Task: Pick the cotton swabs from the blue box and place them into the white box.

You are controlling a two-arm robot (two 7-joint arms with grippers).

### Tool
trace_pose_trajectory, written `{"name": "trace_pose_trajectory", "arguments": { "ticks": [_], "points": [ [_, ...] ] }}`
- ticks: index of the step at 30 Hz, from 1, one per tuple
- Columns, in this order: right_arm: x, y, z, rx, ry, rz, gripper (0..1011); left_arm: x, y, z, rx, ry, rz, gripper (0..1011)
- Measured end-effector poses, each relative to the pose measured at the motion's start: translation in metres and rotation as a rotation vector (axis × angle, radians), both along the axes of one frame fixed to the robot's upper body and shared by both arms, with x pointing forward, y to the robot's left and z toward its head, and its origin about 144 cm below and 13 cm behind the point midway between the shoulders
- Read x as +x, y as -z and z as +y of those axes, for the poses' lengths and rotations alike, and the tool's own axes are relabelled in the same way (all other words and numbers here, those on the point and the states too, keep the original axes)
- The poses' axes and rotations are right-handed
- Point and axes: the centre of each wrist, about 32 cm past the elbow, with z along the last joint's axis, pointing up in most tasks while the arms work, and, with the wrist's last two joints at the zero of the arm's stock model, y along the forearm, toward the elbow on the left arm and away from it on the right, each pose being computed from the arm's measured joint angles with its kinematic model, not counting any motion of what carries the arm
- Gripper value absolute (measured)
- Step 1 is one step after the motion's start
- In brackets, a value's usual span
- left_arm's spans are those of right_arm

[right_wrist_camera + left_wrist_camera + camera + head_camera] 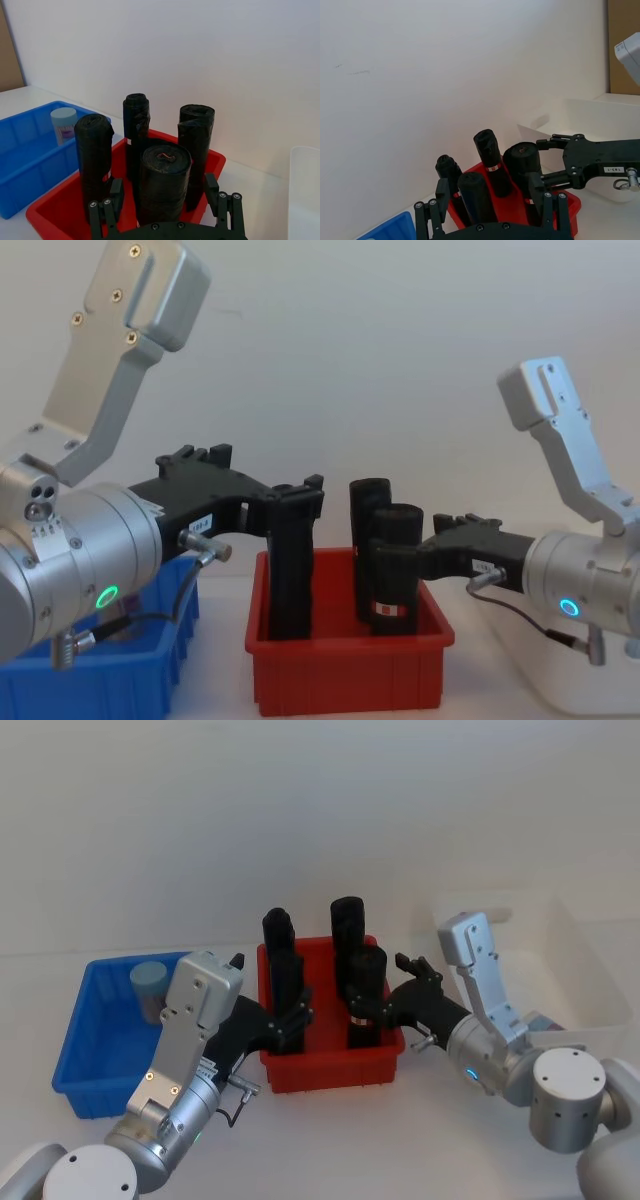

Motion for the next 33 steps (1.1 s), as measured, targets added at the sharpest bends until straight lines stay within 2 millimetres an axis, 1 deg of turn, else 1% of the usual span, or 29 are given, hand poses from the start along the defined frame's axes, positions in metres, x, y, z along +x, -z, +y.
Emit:
{"name": "trace_pose_trajectory", "arguments": {
  "ticks": [17, 20, 21, 22, 23, 24, 26, 27, 29, 30, 33],
  "points": [
    [0.015, 0.005, 0.003, 0.019, -0.015, 0.014, 1001, 0.0, 0.0, 0.0, 0.0, 0.0, 0.0, 1004],
    [0.017, 0.005, 0.003, 0.024, -0.017, 0.016, 951, 0.0, 0.0, 0.0, 0.0, 0.0, 0.0, 1004],
    [0.018, 0.006, 0.003, 0.028, -0.019, 0.019, 908, 0.0, 0.0, 0.0, 0.0, 0.0, 0.0, 1004],
    [0.018, 0.006, 0.003, 0.029, -0.02, 0.02, 908, 0.0, 0.0, 0.0, 0.0, 0.0, 0.0, 1004],
    [0.019, 0.006, 0.003, 0.033, -0.023, 0.021, 863, 0.0, 0.0, 0.0, 0.0, 0.0, 0.0, 1004],
    [0.019, 0.006, 0.003, 0.033, -0.023, 0.021, 863, 0.0, 0.0, 0.0, 0.0, 0.0, 0.0, 1004],
    [0.021, 0.007, 0.003, 0.038, -0.027, 0.023, 810, 0.0, 0.0, 0.0, 0.0, 0.0, 0.0, 1004],
    [0.021, 0.007, 0.003, 0.042, -0.029, 0.024, 758, 0.0, 0.0, 0.0, 0.0, 0.0, 0.0, 1004],
    [0.022, 0.007, 0.003, 0.045, -0.031, 0.025, 705, 0.0, 0.0, 0.0, 0.0, 0.0, 0.0, 1004],
    [0.022, 0.007, 0.003, 0.046, -0.031, 0.025, 657, 0.0, 0.0, 0.0, 0.0, 0.0, 0.0, 1004],
    [0.023, 0.007, 0.003, 0.05, -0.034, 0.025, 579, 0.0, 0.0, 0.0, 0.0, 0.0, 0.0, 1004]
  ]
}}
